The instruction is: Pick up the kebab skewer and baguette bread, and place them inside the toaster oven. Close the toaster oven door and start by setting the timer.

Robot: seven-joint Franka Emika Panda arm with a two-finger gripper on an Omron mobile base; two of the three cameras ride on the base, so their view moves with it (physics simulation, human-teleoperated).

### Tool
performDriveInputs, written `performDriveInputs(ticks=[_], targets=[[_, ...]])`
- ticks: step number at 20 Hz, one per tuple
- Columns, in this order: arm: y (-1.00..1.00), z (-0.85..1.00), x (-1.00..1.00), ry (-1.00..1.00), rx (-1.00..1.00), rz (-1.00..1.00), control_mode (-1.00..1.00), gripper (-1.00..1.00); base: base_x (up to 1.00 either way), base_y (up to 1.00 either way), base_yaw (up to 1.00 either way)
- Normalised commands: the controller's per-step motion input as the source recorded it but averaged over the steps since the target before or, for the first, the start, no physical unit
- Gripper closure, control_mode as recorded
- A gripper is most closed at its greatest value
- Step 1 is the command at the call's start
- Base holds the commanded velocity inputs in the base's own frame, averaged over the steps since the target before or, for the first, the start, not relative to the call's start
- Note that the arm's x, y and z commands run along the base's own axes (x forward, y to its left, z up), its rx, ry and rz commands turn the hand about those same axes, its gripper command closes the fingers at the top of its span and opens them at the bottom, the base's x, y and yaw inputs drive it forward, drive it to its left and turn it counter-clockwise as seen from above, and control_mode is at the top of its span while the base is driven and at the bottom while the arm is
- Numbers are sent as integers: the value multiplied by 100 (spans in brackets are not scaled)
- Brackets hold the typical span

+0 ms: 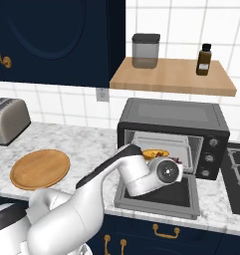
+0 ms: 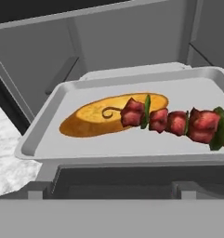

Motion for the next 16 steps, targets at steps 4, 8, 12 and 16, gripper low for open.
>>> performDriveInputs(ticks=[4, 8, 12, 16], targets=[[0, 0, 23, -1, -3, 0, -100, -100, 0, 0, 0], [0, 0, 36, 0, 0, 0, -100, -100, 0, 0, 0], [0, 0, 24, 0, 0, 0, -100, -100, 0, 0, 0], [0, 0, 18, 0, 0, 0, -100, -100, 0, 0, 0]])
